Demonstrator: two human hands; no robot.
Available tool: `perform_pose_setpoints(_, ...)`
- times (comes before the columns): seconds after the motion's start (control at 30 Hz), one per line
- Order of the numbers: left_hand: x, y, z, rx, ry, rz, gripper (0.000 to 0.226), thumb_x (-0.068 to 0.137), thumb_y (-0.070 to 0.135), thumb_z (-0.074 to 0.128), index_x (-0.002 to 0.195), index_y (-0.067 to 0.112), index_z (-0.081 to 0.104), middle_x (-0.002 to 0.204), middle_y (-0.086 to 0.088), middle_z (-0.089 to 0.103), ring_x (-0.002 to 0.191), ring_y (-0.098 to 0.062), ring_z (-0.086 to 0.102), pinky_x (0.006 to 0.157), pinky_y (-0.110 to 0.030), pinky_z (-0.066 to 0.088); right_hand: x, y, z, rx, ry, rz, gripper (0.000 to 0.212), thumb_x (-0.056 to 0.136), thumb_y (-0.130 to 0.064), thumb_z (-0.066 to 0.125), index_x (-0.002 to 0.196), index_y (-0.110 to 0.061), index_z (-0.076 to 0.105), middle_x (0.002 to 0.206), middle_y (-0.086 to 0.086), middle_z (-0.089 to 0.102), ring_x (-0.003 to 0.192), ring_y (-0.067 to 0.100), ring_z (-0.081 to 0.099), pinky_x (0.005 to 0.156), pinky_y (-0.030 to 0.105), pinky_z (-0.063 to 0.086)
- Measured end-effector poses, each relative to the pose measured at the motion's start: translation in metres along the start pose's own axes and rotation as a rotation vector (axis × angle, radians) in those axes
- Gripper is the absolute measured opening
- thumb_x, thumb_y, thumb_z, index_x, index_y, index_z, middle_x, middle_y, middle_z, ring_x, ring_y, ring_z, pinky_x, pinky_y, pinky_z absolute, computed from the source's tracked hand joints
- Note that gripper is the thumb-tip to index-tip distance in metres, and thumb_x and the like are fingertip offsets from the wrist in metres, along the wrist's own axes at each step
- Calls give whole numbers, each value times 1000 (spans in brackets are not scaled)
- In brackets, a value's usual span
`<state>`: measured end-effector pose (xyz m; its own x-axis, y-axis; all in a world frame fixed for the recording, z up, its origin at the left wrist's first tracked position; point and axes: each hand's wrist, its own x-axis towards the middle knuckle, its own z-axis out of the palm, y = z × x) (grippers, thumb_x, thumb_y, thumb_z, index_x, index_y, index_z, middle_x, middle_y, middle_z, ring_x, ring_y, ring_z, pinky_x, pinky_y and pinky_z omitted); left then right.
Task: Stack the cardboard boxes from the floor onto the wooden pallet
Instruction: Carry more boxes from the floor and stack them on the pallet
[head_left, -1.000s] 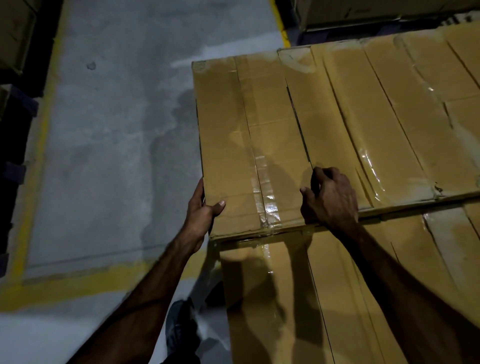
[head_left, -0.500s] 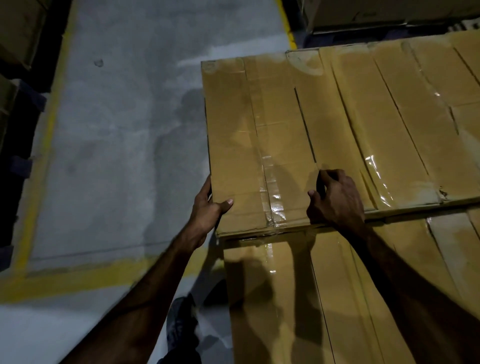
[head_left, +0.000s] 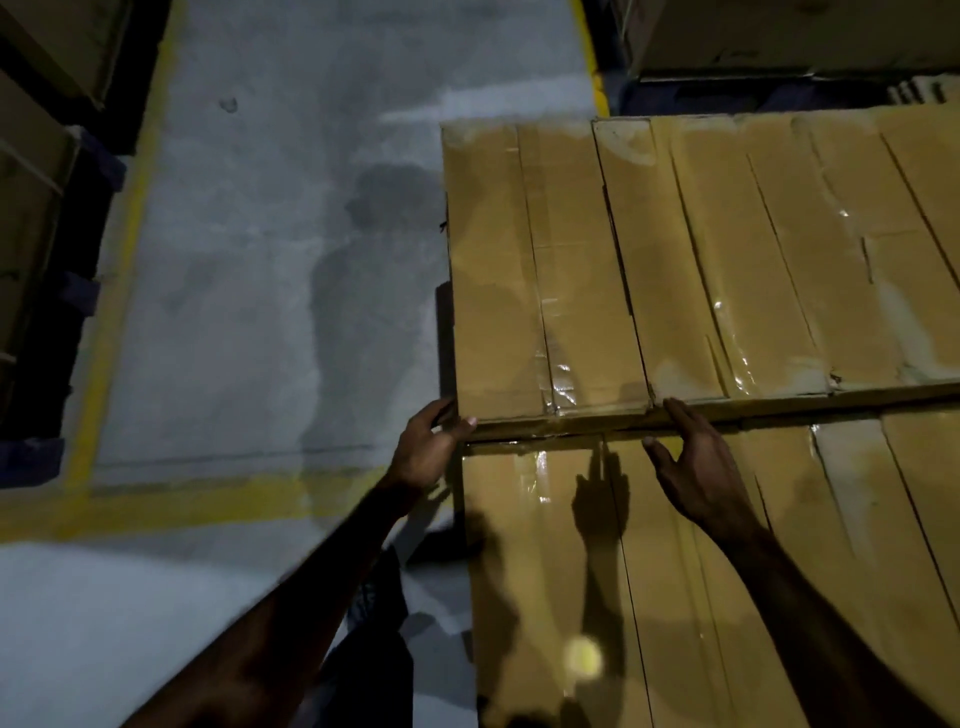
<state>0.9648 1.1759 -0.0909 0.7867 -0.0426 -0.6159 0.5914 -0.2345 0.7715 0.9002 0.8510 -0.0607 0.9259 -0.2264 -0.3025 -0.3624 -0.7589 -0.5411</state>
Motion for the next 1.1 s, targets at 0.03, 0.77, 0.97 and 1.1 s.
perform_pose_setpoints(0.03, -11, -2, 0, 18, 10, 13, 49, 100, 28, 72, 146, 24, 57, 123, 12, 61, 110, -4, 59, 102, -29, 48, -12, -3, 0, 48, 13, 18, 66, 101, -58, 51, 156, -22, 45, 158, 11, 48, 143, 34, 46, 111, 54, 44)
perform_pose_setpoints(0.77, -415, 83, 174, -14, 181, 320, 59, 99, 36, 72, 153, 23, 53, 148, 4, 60, 131, -8, 58, 109, -32, 49, -304, -12, -191, 691, 96, 56, 55, 102, -28, 68, 155, -30, 50, 156, -9, 53, 143, 13, 48, 110, 38, 44)
perform_pose_setpoints(0.97, -483, 82, 173, -39, 251, 361, 58, 98, 40, 72, 152, 28, 54, 148, 9, 61, 131, -4, 57, 112, -38, 49, -342, -25, -223, 735, 115, 12, 54, 103, -30, 66, 154, -29, 49, 155, -5, 54, 142, 14, 49, 107, 37, 44)
perform_pose_setpoints(1.1, -509, 64, 159, -56, 304, 390, 58, 99, 39, 71, 153, 27, 53, 148, 8, 60, 131, -5, 58, 111, -40, 50, -370, -31, -231, 718, 110, -48, 55, 102, -31, 67, 154, -29, 48, 154, -5, 54, 140, 13, 49, 107, 37, 44)
